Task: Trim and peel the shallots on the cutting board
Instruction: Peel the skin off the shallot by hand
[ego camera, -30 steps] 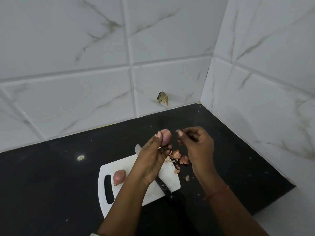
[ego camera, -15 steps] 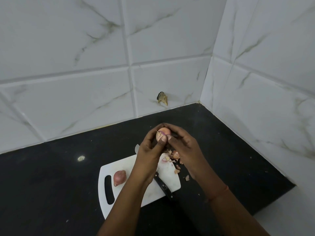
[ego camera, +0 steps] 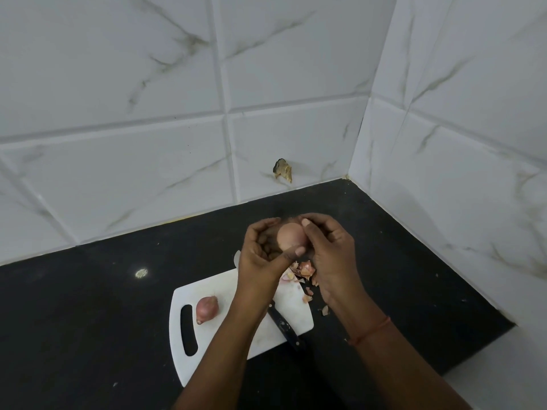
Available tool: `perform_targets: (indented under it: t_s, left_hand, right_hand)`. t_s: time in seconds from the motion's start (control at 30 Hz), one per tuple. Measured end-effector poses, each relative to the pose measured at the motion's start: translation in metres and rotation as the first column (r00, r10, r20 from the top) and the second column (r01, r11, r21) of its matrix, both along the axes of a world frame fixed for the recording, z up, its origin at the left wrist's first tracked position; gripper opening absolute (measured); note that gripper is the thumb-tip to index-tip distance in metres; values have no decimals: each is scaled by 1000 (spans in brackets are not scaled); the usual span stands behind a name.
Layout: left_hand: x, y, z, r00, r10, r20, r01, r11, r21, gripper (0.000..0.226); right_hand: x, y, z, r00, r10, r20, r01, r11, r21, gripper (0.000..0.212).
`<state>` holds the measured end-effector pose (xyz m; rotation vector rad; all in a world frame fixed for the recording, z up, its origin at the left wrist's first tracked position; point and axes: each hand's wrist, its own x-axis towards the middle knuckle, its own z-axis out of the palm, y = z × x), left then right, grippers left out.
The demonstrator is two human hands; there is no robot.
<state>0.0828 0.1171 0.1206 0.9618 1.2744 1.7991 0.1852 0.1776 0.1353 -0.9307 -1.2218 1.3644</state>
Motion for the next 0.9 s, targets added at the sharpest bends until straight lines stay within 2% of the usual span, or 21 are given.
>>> perform_targets:
  t_s: [0.1,0.23,0.37,0.4,0.43,0.5,0.53,0.57,0.6,0.67,0.77,0.9]
  left_hand:
    - [-4,1,1,996,14,-86,-13,1000,8,52]
    - [-15,2,5,976,-14,-219,20,1000,22,53]
    - [-12,0,4,986,-62,-152,64,998,7,48]
    - [-10,-1,3,986,-70,-154,71,997,2,45]
    - [-9,-1,2,985,-79,-153,79,997,-3,44]
    - [-9,0,0,987,-88,-134,86,996,-16,46]
    - [-9,0,-1,988,-89,-123,87,996,-24,46]
    - [-10,0,-2,989,-89,-114,86,996,-30,46]
    - [-11,0,-2,990,-88,-109,85,996,-34,46]
    - [-11,0,-3,991,-85,-99,82,996,-28,45]
    - [-12,1,-2,993,-64,-102,62,998,-23,46]
    - [-14,1,-1,989,-58,-138,54,998,-32,42]
  right_hand:
    - [3,2,-4,993,113,-38,-116,990,-84,15]
    - [9,-1,-9,968,237,84,-234,971,-40,29]
    - [7,-8,-5,941,255,-223,-292,944,-153,33]
    - [5,-9,-3,948,245,-202,-279,947,-159,34]
    - [4,-10,-2,968,230,-95,-242,961,-133,34]
    - [4,-9,-4,971,114,212,-126,991,43,27]
    - [5,-8,-6,952,12,307,-66,984,167,20]
    - [7,-7,-7,937,-91,338,-11,958,287,14]
    - [8,-6,-9,929,-165,331,26,922,386,11]
    - [9,-7,-8,932,-196,306,17,864,503,17]
    - [10,-8,-6,932,-177,315,-59,785,617,25]
    - [13,-3,-10,907,-254,335,-63,706,705,21]
